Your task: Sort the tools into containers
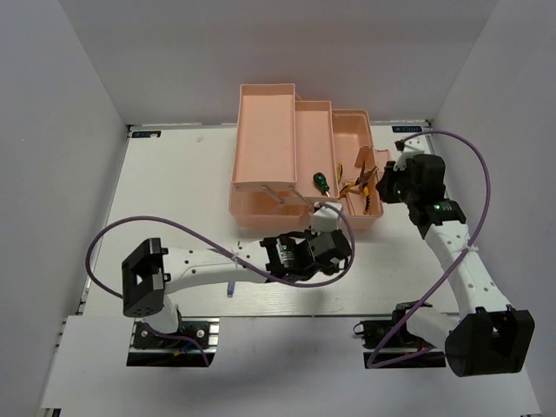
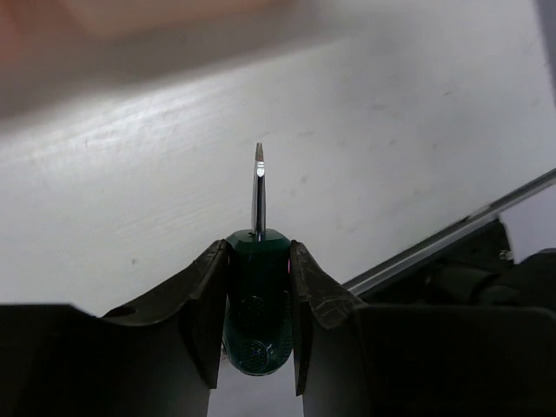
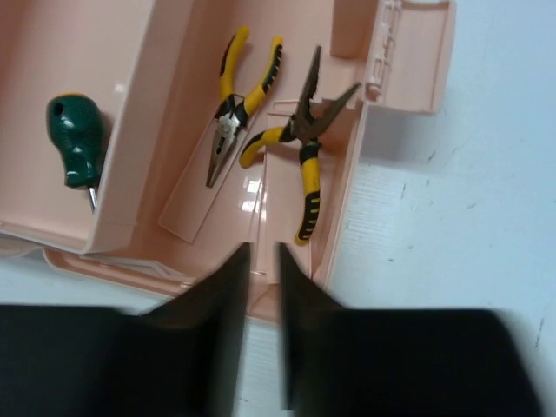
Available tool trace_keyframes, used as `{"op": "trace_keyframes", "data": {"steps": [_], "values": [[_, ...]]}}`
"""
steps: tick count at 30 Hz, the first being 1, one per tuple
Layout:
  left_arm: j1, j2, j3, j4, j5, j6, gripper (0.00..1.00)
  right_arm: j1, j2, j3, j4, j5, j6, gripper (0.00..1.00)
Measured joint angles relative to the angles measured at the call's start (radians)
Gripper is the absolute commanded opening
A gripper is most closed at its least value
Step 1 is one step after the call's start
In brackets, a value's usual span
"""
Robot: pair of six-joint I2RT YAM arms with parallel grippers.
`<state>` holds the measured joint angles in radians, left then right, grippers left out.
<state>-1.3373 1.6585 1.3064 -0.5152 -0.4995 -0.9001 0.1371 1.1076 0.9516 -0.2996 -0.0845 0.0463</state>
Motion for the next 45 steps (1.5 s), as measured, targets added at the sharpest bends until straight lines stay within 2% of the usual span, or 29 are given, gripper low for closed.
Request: {"op": "trace_keyframes", "data": {"steps": [2,10,20,21,22,23,24,26,28,31,34,36,38,40,42,43,44,45], "values": [[0.006,-0.003,0.063,0.007,-0.023,0.057,0.01,-0.023,-0.021,-0.033,-0.001,-0.008,0.007,0.02],[0.118,0.038,0.275,0.055,-0.136,0.263,0.01,-0.09,-0.079,-0.122,-0.021,-0.064,0.022,0.0],[0.36,0.34,0.617,0.107,-0.143,0.437,0.01,-0.098,-0.118,-0.199,-0.051,-0.263,-0.092,0.0],[0.378,0.369,0.639,0.1,-0.14,0.447,0.05,-0.098,-0.117,-0.201,-0.059,-0.286,-0.108,0.0],[0.399,0.407,0.667,0.093,-0.134,0.459,0.09,-0.098,-0.118,-0.201,-0.068,-0.319,-0.13,0.13],[0.411,0.43,0.681,0.088,-0.13,0.463,0.14,-0.098,-0.117,-0.201,-0.074,-0.345,-0.141,0.21],[0.424,0.456,0.701,0.074,-0.124,0.472,0.28,-0.098,-0.117,-0.202,-0.081,-0.377,-0.157,0.29],[0.442,0.488,0.715,0.058,-0.109,0.483,0.44,-0.098,-0.118,-0.202,-0.101,-0.443,-0.191,0.42],[0.452,0.496,0.716,0.048,-0.101,0.497,0.6,-0.097,-0.118,-0.202,-0.117,-0.493,-0.216,0.45],[0.457,0.492,0.719,0.045,-0.082,0.512,0.69,-0.089,-0.117,-0.202,-0.137,-0.555,-0.257,0.52],[0.455,0.485,0.732,0.045,-0.037,0.523,0.74,-0.075,-0.117,-0.202,-0.158,-0.601,-0.288,0.61],[0.451,0.47,0.735,0.045,-0.01,0.535,0.74,-0.061,-0.117,-0.201,-0.171,-0.627,-0.306,0.78],[0.442,0.437,0.733,0.044,0.02,0.545,0.75,-0.038,-0.11,-0.197,-0.185,-0.649,-0.334,0.91],[0.429,0.369,0.694,0.053,0.039,0.548,0.75,-0.005,-0.095,-0.18,-0.207,-0.668,-0.362,0.91],[0.417,0.226,0.551,0.082,0.041,0.547,0.7,0.044,-0.077,-0.158,-0.231,-0.691,-0.386,0.91],[0.409,0.122,0.45,0.089,0.037,0.544,0.66,0.08,-0.069,-0.146,-0.24,-0.699,-0.393,0.87],[0.401,0.005,0.341,0.109,0.031,0.541,0.57,0.113,-0.062,-0.137,-0.245,-0.708,-0.397,0.81],[0.397,-0.125,0.229,0.12,0.017,0.529,0.51,0.148,-0.057,-0.13,-0.245,-0.711,-0.4,0.72]]}}
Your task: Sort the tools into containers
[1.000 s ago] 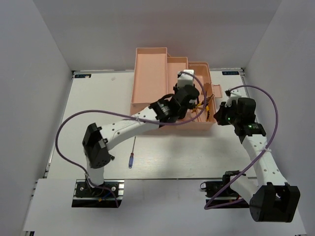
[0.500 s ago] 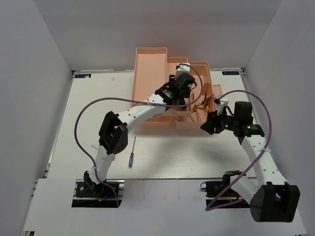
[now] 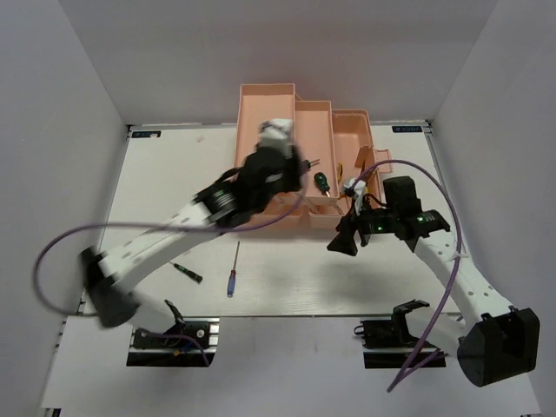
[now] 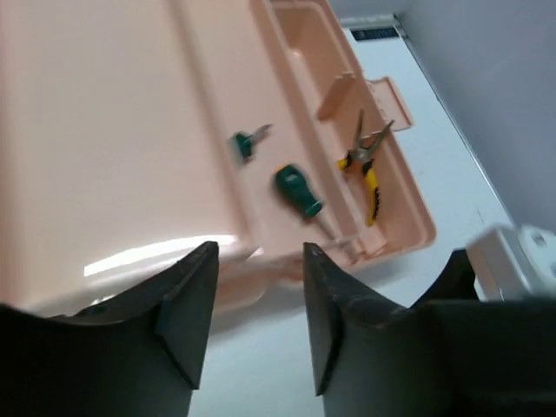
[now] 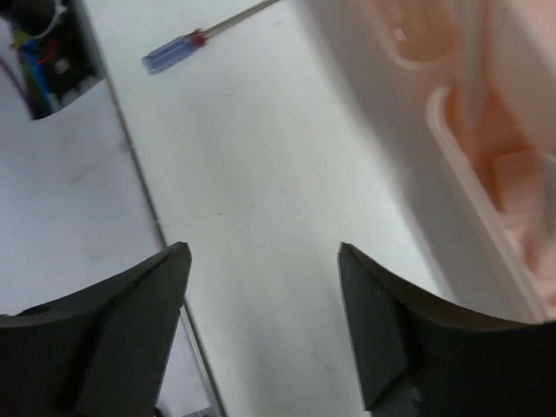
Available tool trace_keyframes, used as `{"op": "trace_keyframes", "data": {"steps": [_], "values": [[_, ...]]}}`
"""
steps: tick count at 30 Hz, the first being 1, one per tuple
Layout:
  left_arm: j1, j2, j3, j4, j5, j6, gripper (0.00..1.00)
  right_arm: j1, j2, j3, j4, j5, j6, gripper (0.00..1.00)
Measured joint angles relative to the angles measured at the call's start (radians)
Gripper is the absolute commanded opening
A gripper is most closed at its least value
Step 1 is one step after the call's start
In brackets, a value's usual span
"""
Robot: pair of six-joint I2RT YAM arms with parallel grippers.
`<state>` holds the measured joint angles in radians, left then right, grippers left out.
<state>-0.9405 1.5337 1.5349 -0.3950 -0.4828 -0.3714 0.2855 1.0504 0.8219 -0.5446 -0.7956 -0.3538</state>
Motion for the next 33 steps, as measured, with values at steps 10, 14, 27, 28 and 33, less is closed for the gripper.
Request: {"op": "trace_keyframes", "data": {"steps": [10,14,27,28,33], "values": [[0.01,-0.825,-0.61,-0.363,-0.237,-0.533,0.56,0.463,0.223,0.048,0.055,0.192,0.054,0.0],[0.01,-0.74,-0.767,-0.584,-0.222,-0.764,0.76,0.591,0.362,0.129,0.059,0.331,0.1,0.21],[0.021,-0.696,-0.948,-0.835,-0.181,-1.19,0.8,0.731,0.604,0.34,0.128,0.592,0.381,0.4],[0.023,-0.705,-0.972,-0.828,-0.179,-1.206,0.8,0.734,0.615,0.34,0.129,0.593,0.397,0.39],[0.029,-0.702,-1.019,-0.788,-0.171,-1.279,0.74,0.74,0.63,0.34,0.134,0.604,0.434,0.37]]}}
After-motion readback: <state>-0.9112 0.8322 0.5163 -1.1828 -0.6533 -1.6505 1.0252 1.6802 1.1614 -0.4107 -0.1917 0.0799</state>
